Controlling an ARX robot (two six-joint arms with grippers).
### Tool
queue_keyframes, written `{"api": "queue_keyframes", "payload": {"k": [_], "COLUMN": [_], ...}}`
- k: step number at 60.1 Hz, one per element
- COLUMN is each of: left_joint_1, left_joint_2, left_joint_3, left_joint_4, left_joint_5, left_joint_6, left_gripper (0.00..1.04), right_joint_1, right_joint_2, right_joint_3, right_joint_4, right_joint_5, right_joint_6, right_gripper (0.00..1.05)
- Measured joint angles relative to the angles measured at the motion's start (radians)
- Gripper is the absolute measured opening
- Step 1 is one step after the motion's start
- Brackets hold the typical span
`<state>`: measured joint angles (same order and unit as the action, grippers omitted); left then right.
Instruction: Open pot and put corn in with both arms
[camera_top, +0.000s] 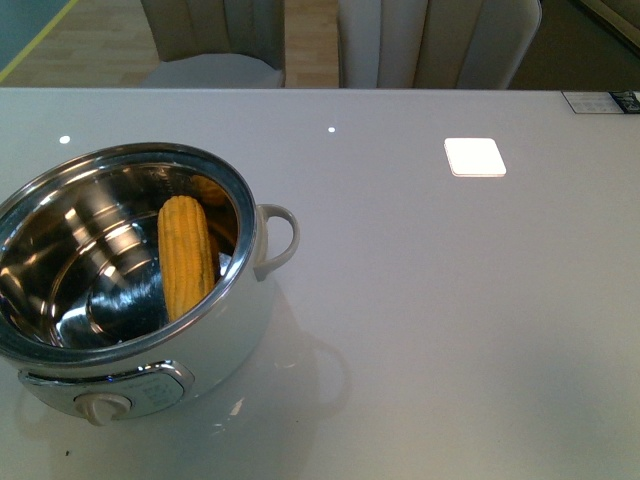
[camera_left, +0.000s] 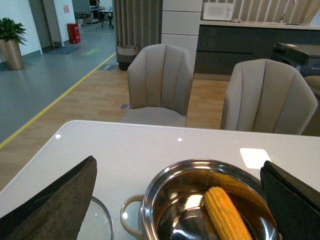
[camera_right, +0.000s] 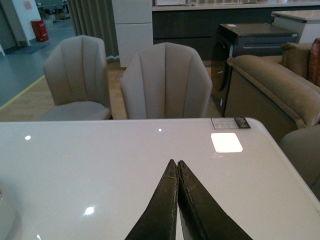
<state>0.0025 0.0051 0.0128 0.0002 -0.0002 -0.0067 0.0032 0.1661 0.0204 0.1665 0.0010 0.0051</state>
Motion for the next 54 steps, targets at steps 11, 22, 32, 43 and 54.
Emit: {"api": "queue_keyframes", "payload": {"k": [11, 22, 32, 43, 54], "left_joint_1": [0.0, 0.0, 0.0, 0.0, 0.0], "left_joint_2": [0.0, 0.0, 0.0, 0.0, 0.0], "left_joint_3": [0.0, 0.0, 0.0, 0.0, 0.0], "left_joint_4": [0.0, 0.0, 0.0, 0.0, 0.0], "left_joint_5": [0.0, 0.0, 0.0, 0.0, 0.0], "left_joint_6": [0.0, 0.0, 0.0, 0.0, 0.0], "left_gripper": [0.98, 0.98, 0.98, 0.98, 0.98], "right_joint_1": [0.0, 0.0, 0.0, 0.0, 0.0], "right_joint_2": [-0.157, -0.159, -0.16, -0.16, -0.16], "right_joint_3": [0.0, 0.0, 0.0, 0.0, 0.0], "right_joint_4": [-0.163, -0.165, -0.165, -0.165, -0.165], "right_joint_5": [0.0, 0.0, 0.0, 0.0, 0.0], "right_joint_6": [0.0, 0.0, -0.002, -0.002, -0.002], "right_gripper": [0.02, 0.02, 0.23, 0.6, 0.93]}}
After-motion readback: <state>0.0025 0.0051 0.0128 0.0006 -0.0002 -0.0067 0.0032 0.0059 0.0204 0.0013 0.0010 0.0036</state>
